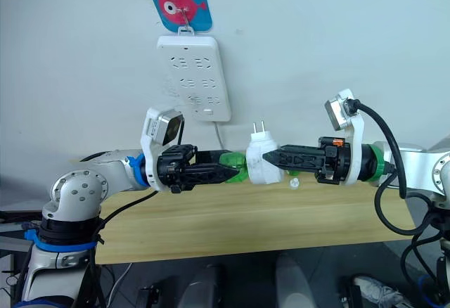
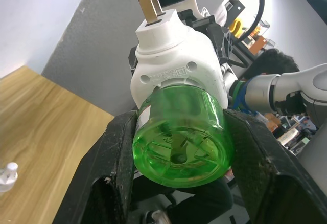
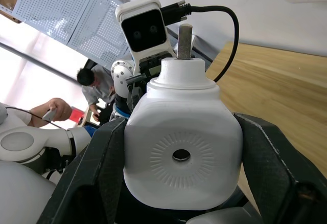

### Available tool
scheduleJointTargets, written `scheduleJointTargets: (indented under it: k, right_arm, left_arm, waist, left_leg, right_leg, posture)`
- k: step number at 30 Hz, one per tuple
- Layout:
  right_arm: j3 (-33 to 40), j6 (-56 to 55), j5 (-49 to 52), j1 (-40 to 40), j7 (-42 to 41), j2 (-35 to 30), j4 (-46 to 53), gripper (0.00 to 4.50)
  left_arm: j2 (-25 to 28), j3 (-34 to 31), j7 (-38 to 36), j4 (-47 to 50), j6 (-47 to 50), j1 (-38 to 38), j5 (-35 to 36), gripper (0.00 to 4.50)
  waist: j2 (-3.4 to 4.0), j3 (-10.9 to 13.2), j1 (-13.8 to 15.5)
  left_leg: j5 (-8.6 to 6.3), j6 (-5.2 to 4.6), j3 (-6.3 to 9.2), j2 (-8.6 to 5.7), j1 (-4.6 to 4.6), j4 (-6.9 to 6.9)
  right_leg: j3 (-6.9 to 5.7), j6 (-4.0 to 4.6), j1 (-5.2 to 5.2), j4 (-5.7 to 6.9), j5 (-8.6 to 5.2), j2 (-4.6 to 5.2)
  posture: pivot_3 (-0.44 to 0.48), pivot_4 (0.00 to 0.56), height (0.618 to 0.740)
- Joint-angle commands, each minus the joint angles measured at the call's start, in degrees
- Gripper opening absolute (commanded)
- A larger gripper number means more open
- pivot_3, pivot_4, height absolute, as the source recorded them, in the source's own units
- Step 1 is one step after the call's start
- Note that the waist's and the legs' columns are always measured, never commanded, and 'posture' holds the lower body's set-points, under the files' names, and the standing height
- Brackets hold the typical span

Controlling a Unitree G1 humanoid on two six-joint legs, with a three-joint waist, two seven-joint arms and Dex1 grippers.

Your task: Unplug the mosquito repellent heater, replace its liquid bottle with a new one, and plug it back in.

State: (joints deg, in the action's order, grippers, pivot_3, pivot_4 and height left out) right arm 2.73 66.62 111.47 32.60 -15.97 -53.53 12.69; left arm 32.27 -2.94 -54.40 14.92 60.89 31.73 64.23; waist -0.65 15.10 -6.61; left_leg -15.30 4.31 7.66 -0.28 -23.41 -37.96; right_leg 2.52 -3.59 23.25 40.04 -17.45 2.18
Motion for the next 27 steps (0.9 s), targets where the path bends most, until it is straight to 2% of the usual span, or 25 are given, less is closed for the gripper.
scheduleJointTargets:
  k: [1,10,11,14,27]
  right_arm:
    - [-1.3,-0.1,1.5,1.8,-0.3,0.9,2.9,2.87]
    - [-3.5,4.2,1.5,4.2,-1.5,-2.0,-0.2,2.87]
    - [-3.7,4.8,1.5,4.5,-2.1,-2.4,-0.5,3.60]
    - [-3.9,5.9,1.5,5.2,-3.1,-3.3,-1.3,4.46]
    - [-3.8,6.4,1.5,3.6,-2.4,-6.9,-2.2,4.50]
  left_arm:
    - [-1.7,1.6,-0.1,2.8,-0.7,0.4,0.7,2.26]
    - [-3.9,4.2,-2.4,2.3,-2.7,0.5,-2.7,2.26]
    - [-4.3,4.2,-2.4,2.0,-3.0,0.6,-3.2,2.26]
    - [-5.1,4.4,-2.4,1.4,-3.5,0.7,-4.1,2.26]
    - [-7.7,1.9,1.4,-0.6,-3.2,1.1,-1.8,2.26]
  waist:
    - [0.00,0.0,0.0]
    - [0.00,0.0,0.0]
    - [0.00,0.0,0.0]
    - [0.00,0.0,0.0]
    - [0.00,0.0,0.0]
  left_leg:
    - [0.00,0.00,0.00,0.00,0.00,0.00]
    - [0.00,0.00,0.00,0.00,0.00,-0.01]
    - [0.00,0.00,0.00,-0.01,0.00,-0.01]
    - [0.00,-0.01,-0.01,-0.02,-0.02,-0.02]
    - [-0.01,-0.02,0.00,-0.01,-0.02,-0.02]
  right_leg:
    - [0.00,0.00,0.00,0.00,0.00,0.00]
    - [0.00,0.00,0.00,0.00,0.00,0.00]
    - [0.00,0.00,0.00,0.00,0.00,0.00]
    - [0.01,0.00,-0.01,-0.01,0.00,0.01]
    - [0.00,0.00,0.00,0.00,0.00,0.00]
  posture:
    - [-0.165,0.186,0.734]
    - [-0.181,0.196,0.734]
    - [-0.182,0.196,0.734]
    - [-0.185,0.196,0.734]
    - [-0.186,0.199,0.734]
